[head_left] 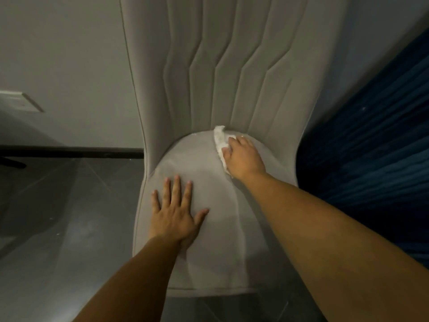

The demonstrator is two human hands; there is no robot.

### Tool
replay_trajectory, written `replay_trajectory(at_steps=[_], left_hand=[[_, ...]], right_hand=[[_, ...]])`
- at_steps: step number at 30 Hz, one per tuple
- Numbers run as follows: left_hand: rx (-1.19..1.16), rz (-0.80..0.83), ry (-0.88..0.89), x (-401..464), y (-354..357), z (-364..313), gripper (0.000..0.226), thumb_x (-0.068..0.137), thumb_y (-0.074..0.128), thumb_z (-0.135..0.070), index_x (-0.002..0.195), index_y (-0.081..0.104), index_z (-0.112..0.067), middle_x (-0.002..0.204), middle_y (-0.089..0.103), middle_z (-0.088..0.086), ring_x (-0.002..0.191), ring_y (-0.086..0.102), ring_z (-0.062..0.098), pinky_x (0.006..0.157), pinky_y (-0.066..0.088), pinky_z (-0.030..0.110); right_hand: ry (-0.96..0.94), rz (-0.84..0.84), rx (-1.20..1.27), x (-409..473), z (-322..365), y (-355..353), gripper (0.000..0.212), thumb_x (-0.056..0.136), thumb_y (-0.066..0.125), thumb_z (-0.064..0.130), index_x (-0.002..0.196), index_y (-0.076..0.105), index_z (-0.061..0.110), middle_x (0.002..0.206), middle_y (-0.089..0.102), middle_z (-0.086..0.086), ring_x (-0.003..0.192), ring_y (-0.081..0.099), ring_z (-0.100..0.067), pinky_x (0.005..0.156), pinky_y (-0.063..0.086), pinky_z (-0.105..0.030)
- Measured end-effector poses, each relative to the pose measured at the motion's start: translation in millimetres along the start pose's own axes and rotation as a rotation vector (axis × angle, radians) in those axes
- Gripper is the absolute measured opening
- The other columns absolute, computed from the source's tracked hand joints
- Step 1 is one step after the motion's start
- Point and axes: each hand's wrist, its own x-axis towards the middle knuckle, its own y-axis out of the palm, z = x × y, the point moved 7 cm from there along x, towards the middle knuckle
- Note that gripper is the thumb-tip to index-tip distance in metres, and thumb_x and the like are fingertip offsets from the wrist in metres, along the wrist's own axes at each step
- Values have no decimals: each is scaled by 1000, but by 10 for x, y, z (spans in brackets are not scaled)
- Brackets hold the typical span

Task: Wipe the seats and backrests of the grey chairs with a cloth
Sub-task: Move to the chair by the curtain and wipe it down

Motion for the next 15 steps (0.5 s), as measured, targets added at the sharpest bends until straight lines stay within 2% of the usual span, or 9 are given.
replay_trajectory(at_steps=[2,5,7,10,15], left_hand=[[-21,-51,2,78,86,16,79,87,3,-78,150,-16,-34,159,-19,2,142,-27,22,114,-11,54],[-35,-107,43,172,93,14,75,90,12,-75,151,-8,-35,160,-9,1,145,-17,23,115,-3,56],[-38,-134,46,169,77,11,74,92,14,-73,152,-3,-35,161,-4,2,146,-12,24,115,1,56],[-46,-152,42,150,88,-3,74,92,16,-72,153,0,-33,161,-1,3,147,-9,25,115,4,57],[-46,-187,44,181,108,0,73,93,24,-69,153,11,-31,161,8,6,147,0,28,114,10,58]], right_hand=[[13,43,-16,41,-55,266,58,105,30,47,154,33,15,160,31,-10,149,19,-27,122,14,-39],[-20,-32,-77,112,-55,427,64,103,25,53,157,26,18,164,23,-7,152,10,-24,124,6,-41],[-75,-94,-139,158,25,457,63,102,28,50,157,27,19,164,23,-7,152,11,-24,124,3,-43],[-110,-94,-160,282,189,539,63,99,34,48,155,30,19,162,29,-7,150,17,-25,124,4,-44],[-7,-122,-78,514,402,637,70,90,35,65,150,39,29,154,36,-1,146,23,-25,122,9,-47]])
